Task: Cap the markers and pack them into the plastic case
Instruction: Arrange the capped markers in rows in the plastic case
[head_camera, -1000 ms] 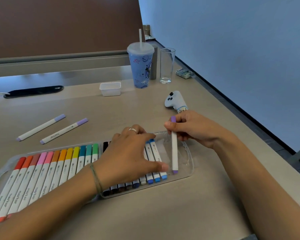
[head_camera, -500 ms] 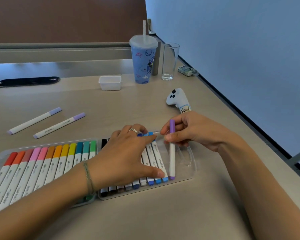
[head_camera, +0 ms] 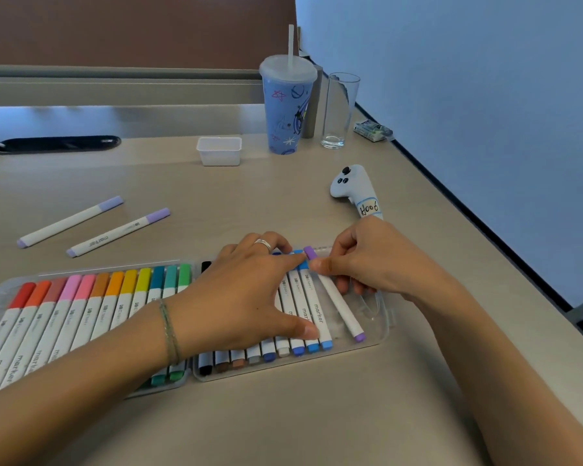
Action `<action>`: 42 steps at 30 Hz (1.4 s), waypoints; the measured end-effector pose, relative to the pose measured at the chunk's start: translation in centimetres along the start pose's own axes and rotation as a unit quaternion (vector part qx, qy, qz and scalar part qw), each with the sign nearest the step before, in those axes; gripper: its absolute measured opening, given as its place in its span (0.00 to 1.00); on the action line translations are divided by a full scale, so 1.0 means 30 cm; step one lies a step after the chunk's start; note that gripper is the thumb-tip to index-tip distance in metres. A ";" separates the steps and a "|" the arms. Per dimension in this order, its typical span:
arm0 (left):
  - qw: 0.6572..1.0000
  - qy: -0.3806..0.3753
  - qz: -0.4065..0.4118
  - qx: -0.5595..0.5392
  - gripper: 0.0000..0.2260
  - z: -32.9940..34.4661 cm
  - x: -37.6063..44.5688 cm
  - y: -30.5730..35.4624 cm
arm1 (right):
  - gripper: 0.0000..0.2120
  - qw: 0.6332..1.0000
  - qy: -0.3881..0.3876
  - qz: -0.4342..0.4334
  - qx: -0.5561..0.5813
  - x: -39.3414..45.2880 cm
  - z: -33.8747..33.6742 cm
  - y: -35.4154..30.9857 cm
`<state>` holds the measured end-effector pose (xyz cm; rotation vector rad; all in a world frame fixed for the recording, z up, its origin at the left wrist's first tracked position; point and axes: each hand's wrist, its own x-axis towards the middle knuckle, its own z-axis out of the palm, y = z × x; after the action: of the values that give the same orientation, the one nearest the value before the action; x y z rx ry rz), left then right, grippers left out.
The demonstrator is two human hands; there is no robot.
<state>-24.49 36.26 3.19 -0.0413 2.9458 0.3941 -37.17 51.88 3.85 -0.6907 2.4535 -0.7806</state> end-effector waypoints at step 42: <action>0.991 0.117 -0.006 -0.062 0.16 -0.048 -0.029 -0.069 | 0.22 0.987 -0.011 -0.119 -0.108 -0.005 0.026 -0.069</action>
<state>-23.77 33.89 4.16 -0.1298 3.1449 0.6080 -35.97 50.19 4.63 -1.0839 2.4882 -0.5920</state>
